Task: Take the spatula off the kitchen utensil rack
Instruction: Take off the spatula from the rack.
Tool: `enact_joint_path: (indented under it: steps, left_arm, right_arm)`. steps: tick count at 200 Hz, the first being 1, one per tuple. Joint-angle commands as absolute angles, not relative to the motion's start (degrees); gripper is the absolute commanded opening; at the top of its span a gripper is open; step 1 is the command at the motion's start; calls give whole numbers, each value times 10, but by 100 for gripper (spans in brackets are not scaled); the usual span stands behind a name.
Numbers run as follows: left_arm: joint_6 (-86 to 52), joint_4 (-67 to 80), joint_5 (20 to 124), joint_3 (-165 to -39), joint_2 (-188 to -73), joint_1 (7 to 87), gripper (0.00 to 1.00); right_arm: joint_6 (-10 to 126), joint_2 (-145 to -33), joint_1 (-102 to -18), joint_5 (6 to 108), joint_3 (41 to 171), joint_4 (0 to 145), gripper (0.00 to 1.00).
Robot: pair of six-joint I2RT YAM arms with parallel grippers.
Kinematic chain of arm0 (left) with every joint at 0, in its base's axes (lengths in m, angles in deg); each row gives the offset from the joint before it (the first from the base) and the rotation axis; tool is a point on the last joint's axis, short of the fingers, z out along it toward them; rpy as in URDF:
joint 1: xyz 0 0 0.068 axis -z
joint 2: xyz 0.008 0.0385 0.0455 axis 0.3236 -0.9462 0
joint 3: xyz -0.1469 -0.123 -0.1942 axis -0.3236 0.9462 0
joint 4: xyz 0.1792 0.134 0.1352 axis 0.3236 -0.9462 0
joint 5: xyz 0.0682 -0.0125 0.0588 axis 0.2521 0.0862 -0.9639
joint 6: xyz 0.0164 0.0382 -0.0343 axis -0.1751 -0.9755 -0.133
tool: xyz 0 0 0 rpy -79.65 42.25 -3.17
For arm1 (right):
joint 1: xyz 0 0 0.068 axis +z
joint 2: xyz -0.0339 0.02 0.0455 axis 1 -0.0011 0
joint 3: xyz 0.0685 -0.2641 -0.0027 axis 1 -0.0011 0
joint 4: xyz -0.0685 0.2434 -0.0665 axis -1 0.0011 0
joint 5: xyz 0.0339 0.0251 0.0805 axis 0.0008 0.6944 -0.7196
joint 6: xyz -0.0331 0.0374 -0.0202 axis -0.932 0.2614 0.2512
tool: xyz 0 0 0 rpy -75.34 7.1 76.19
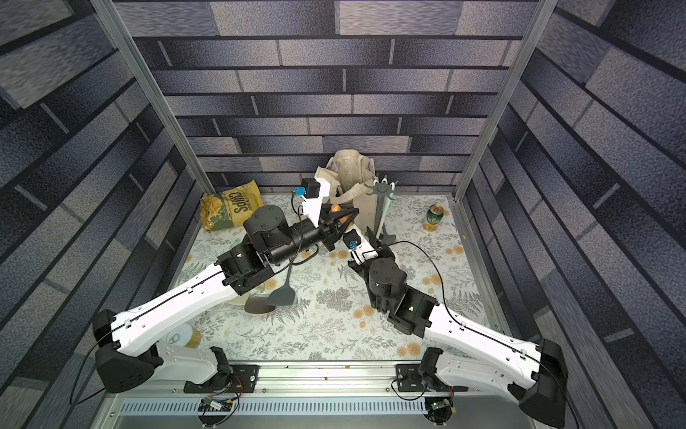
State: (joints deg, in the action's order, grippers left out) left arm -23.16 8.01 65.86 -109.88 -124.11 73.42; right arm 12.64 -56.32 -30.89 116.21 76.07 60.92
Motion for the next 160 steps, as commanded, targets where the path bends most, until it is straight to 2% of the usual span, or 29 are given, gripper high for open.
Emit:
enact_joint_path:
  steps: [1,19,71,103,121,160]
  left_arm:
    - [-274,-7,706,-1138,-1180,728,0]
    - [-301,-70,687,-1150,-1152,711,0]
    - [-316,-94,650,-1131,-1108,655,0]
    - [-336,-125,631,-1134,-1103,621,0]
    - [-330,-151,680,-1145,-1102,574,0]
    - [-316,-241,881,-1209,-1138,440,0]
  right_arm:
    - [156,-537,-309,1125,774,641,38]
    - [165,-516,-309,1087,768,658,43]
    - [196,-505,-309,988,770,724,48]
    - [214,-503,-309,986,770,722,49]
    - [216,-501,-309,997,770,728,50]
    - [241,-513,-322,1013,801,782,53]
